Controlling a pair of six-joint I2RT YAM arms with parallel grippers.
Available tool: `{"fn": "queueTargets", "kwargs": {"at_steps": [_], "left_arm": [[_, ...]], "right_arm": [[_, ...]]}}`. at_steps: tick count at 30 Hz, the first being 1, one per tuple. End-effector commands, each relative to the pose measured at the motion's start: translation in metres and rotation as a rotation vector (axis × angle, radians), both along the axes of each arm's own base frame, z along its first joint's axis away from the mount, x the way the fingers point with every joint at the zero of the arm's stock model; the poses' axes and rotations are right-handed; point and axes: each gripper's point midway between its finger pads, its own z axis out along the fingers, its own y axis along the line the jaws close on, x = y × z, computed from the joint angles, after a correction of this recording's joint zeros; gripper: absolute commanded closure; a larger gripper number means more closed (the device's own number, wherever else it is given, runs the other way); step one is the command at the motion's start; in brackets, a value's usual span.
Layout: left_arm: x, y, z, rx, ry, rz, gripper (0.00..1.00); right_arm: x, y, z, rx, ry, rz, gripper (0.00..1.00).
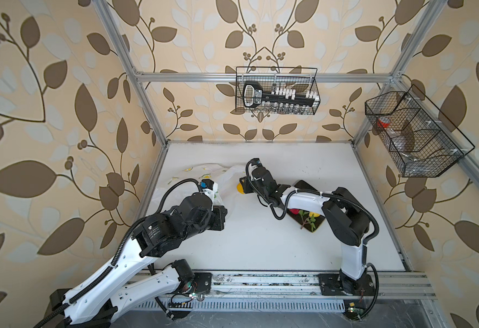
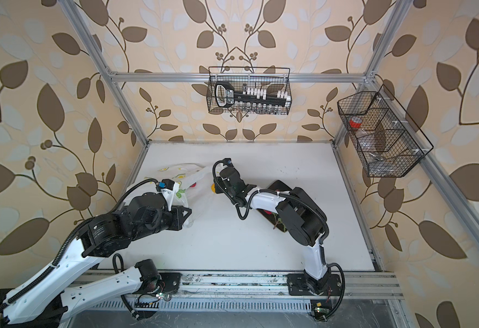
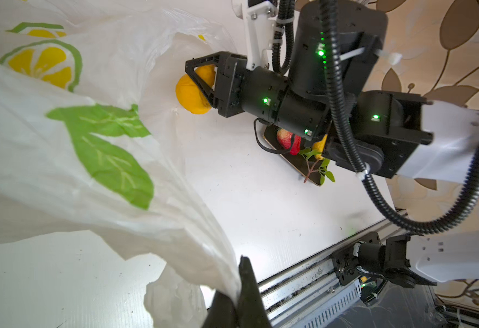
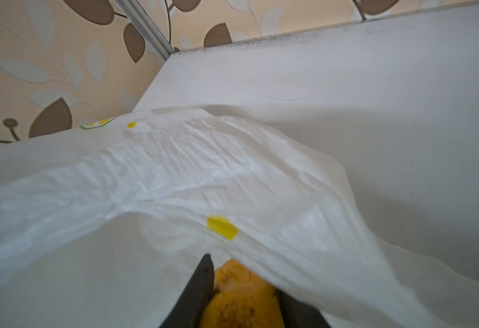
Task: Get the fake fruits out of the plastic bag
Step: 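Lift the yellow pear out and carry it toward the dark mat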
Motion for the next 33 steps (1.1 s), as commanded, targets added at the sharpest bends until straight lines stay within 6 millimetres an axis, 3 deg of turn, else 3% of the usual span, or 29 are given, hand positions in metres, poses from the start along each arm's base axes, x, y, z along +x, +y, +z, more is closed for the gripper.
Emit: {"fn": "queueTargets", "kwargs": {"at_steps": [1, 6, 10, 12, 16, 21, 28, 33], "left_arm": [[0.016, -0.004, 0.006, -0.010, -0.042, 0.044, 1.00], [0.034, -0.013, 0.016, -0.038, -0.101, 0.083, 1.00], [0.046, -0.015, 0.019, -0.043, -0.137, 0.124, 1.00], [0.049, -0.015, 0.018, -0.037, -0.138, 0.136, 1.00], [0.052, -0.014, 0.013, -0.017, -0.133, 0.146, 1.00], [0.050, -0.013, 0.007, -0.002, -0.123, 0.142, 1.00], [0.041, -0.012, -0.004, 0.024, -0.088, 0.108, 1.00], [0.036, -0.009, -0.008, 0.037, -0.072, 0.091, 1.00]], "right_arm": [[-0.022, 0.005, 0.030, 0.086, -0.005, 0.088, 0.72], [-0.067, -0.018, 0.028, 0.068, 0.051, 0.168, 0.73], [-0.106, -0.050, 0.003, 0.033, 0.124, 0.155, 0.73], [-0.120, -0.065, 0.000, 0.022, 0.142, 0.141, 0.73], [-0.132, -0.100, 0.014, -0.038, 0.128, 0.074, 0.73], [-0.128, -0.148, 0.041, -0.101, 0.100, -0.032, 0.73], [-0.066, -0.260, 0.061, -0.167, 0.090, -0.360, 0.74], [-0.020, -0.295, 0.049, -0.205, 0.124, -0.466, 0.74]]}}
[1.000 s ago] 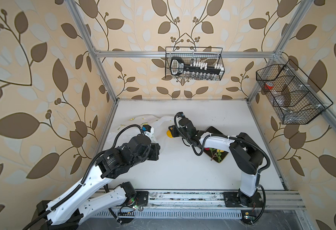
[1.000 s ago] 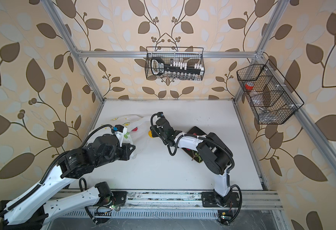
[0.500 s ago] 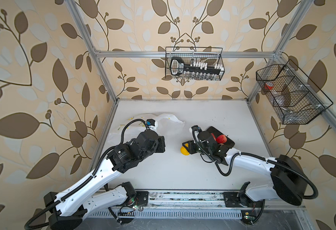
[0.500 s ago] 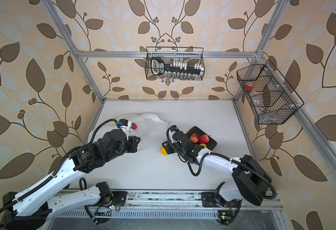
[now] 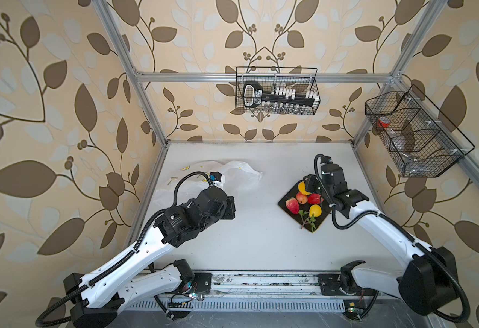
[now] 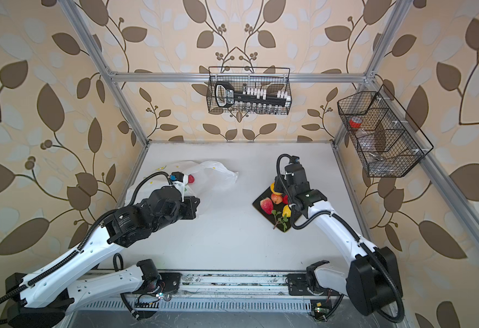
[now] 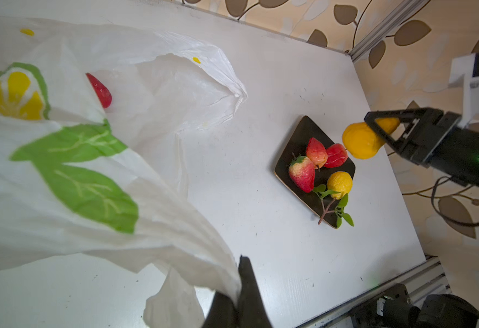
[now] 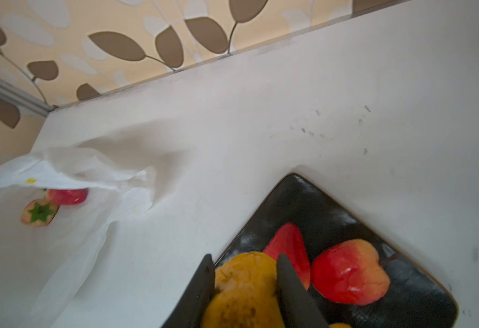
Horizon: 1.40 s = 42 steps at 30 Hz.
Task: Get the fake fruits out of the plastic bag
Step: 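Lower the pear onto the mat beside the other fruits and open the right gripper, then raise the right gripper and reach it back into the bag opening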
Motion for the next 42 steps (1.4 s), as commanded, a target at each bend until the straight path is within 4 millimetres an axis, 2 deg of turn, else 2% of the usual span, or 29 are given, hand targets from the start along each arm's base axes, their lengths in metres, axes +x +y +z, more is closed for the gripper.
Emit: {"fn": "queueTargets", "kwargs": {"at_steps": [1, 4, 9, 15, 21, 23, 27, 29, 32, 36, 39, 42], "left_arm": [[-0.004, 0.006, 0.001, 0.008, 0.000, 0.000, 1.00], [-0.004, 0.006, 0.002, 0.007, 0.000, -0.002, 1.00], [-0.005, 0.005, 0.002, 0.012, 0.007, -0.009, 1.00], [-0.009, 0.010, -0.001, 0.026, 0.021, -0.005, 1.00], [-0.009, 0.012, -0.001, 0.038, 0.019, 0.004, 1.00], [-0.008, 0.013, 0.000, 0.036, 0.016, 0.006, 1.00], [-0.009, 0.014, 0.000, 0.034, 0.015, 0.010, 1.00], [-0.009, 0.014, 0.000, 0.035, 0.016, 0.012, 1.00], [-0.010, 0.017, -0.001, 0.039, 0.016, 0.018, 1.00], [-0.012, 0.022, -0.003, 0.043, 0.019, 0.034, 1.00], [-0.013, 0.026, -0.005, 0.047, 0.023, 0.049, 1.00], [-0.014, 0.029, -0.006, 0.047, 0.024, 0.058, 1.00]], "right_arm": [[0.023, -0.018, -0.014, -0.058, 0.043, -0.044, 0.74], [0.045, -0.029, -0.032, -0.124, 0.083, -0.081, 0.75], [0.063, -0.039, -0.064, -0.225, 0.178, -0.077, 0.74], [0.068, -0.028, -0.098, -0.216, 0.272, -0.012, 0.71], [0.064, -0.019, -0.116, -0.182, 0.330, 0.025, 0.65], [0.063, -0.019, -0.118, -0.187, 0.338, 0.025, 0.61], [0.063, -0.025, -0.109, -0.209, 0.320, 0.009, 0.39], [0.064, -0.027, -0.101, -0.210, 0.306, 0.006, 0.33], [0.065, -0.031, -0.081, -0.208, 0.268, 0.002, 0.28], [0.065, -0.028, -0.034, -0.198, 0.164, 0.019, 0.26], [0.059, -0.007, 0.004, -0.192, 0.046, 0.102, 0.26], [0.041, 0.053, 0.031, -0.203, -0.106, 0.315, 0.26]]}}
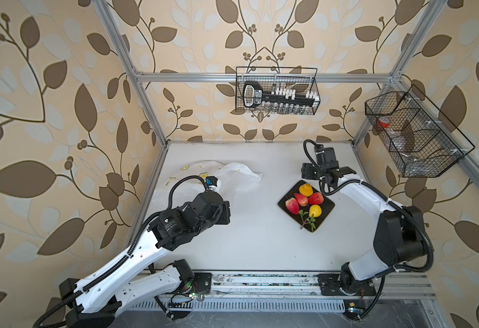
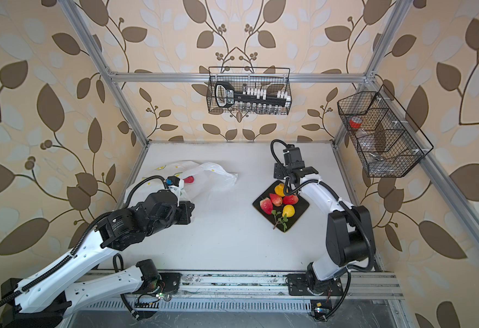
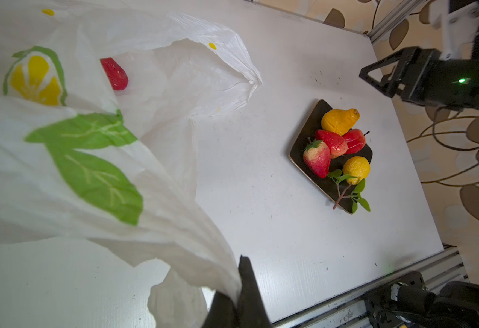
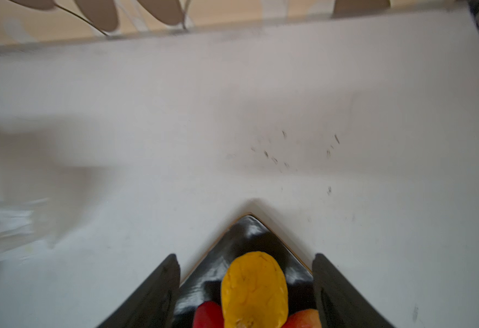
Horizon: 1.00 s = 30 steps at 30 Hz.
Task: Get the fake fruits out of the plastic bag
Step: 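Raise the right gripper and reach it back into the bag opening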
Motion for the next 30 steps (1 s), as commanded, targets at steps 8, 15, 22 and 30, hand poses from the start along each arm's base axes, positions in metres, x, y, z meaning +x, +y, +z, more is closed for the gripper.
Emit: {"fn": "queueTargets", "kwargs": {"at_steps": [8, 15, 22, 30], "left_arm": [[0.000, 0.012, 0.000, 0.014, -0.003, 0.057, 1.00], [-0.002, 0.017, 0.000, 0.024, 0.007, 0.072, 1.00], [-0.006, 0.032, -0.003, 0.071, 0.031, 0.123, 1.00], [0.002, 0.050, -0.005, 0.204, 0.035, 0.184, 1.00]], "right_arm": [[-0.059, 0.194, 0.017, -0.067, -0.262, 0.661, 0.25], [-0.010, 0.234, -0.022, -0.080, -0.215, 0.615, 0.25], [0.024, 0.259, -0.050, -0.079, -0.186, 0.578, 0.42], [0.013, 0.238, -0.026, -0.003, -0.168, 0.565, 0.99]]}}
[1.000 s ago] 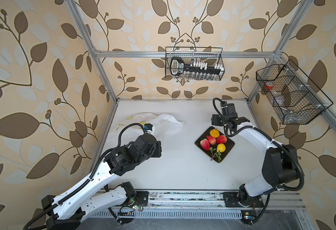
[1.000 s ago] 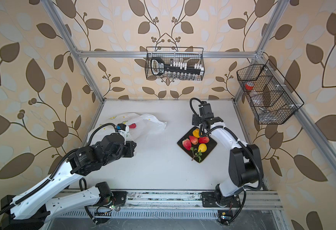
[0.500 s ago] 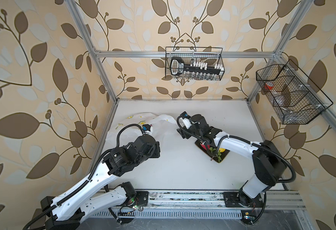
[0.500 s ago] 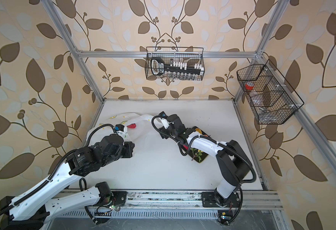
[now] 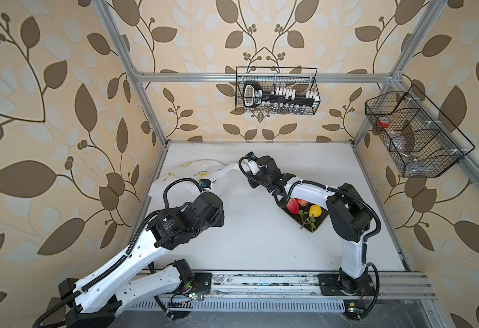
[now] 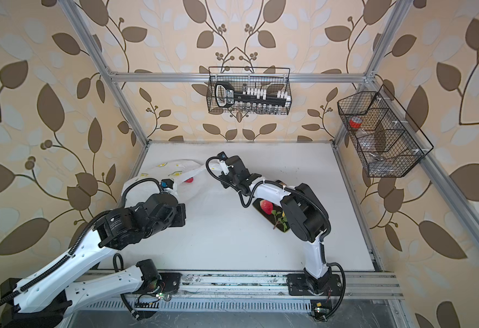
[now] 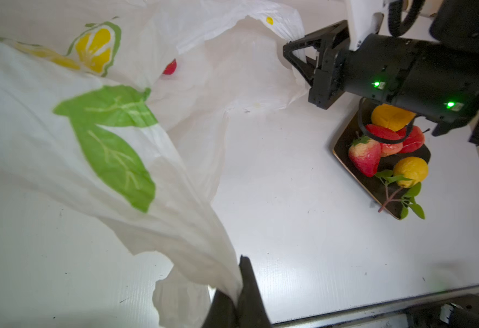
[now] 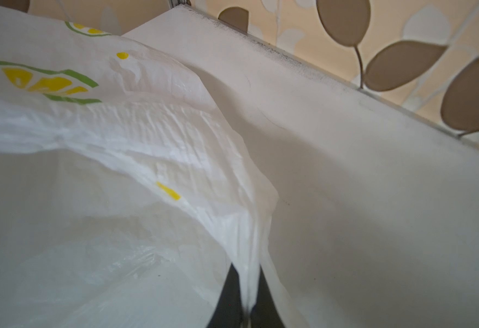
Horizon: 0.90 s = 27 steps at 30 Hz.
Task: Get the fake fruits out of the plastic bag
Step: 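Raise the right gripper and reach it back into the bag opening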
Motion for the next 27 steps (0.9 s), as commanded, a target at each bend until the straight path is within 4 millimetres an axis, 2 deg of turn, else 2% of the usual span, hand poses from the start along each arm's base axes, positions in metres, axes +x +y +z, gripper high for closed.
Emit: {"fn": "queueTargets", "kwargs": {"at_steps": [1, 3, 7, 10, 14, 17, 20, 22, 24, 27], "left_arm": [[0.010, 0.018, 0.009, 0.061, -0.033, 0.080, 1.00], [0.017, 0.016, 0.008, 0.044, -0.025, 0.081, 1.00], [0.033, 0.015, 0.004, 0.009, -0.013, 0.082, 1.00], [0.042, 0.015, 0.003, 0.006, -0.015, 0.081, 1.00], [0.045, 0.006, 0.006, -0.033, -0.021, 0.052, 1.00], [0.042, -0.013, 0.004, -0.113, 0.005, -0.009, 1.00], [0.036, -0.028, 0.002, -0.197, 0.040, -0.047, 1.00], [0.035, -0.035, 0.001, -0.240, 0.053, -0.059, 1.00], [0.035, -0.039, 0.002, -0.262, 0.053, -0.070, 1.00], [0.036, -0.043, 0.005, -0.275, 0.044, -0.080, 1.00]], "right_arm": [[-0.011, -0.024, 0.035, 0.059, -0.008, -0.029, 0.99], [-0.021, -0.042, 0.044, 0.066, -0.004, -0.050, 1.00], [-0.046, -0.071, 0.046, 0.054, 0.016, -0.075, 1.00], [-0.063, -0.084, 0.042, 0.043, 0.041, -0.096, 1.00], [-0.069, -0.091, 0.028, 0.050, 0.080, -0.129, 1.00], [-0.064, -0.088, 0.025, 0.070, 0.109, -0.152, 0.86], [-0.061, -0.086, 0.039, 0.102, 0.105, -0.170, 0.63], [-0.063, -0.090, 0.055, 0.127, 0.095, -0.179, 0.49], [-0.070, -0.095, 0.075, 0.156, 0.067, -0.174, 0.39], [-0.088, -0.105, 0.102, 0.188, 0.024, -0.155, 0.30]]}}
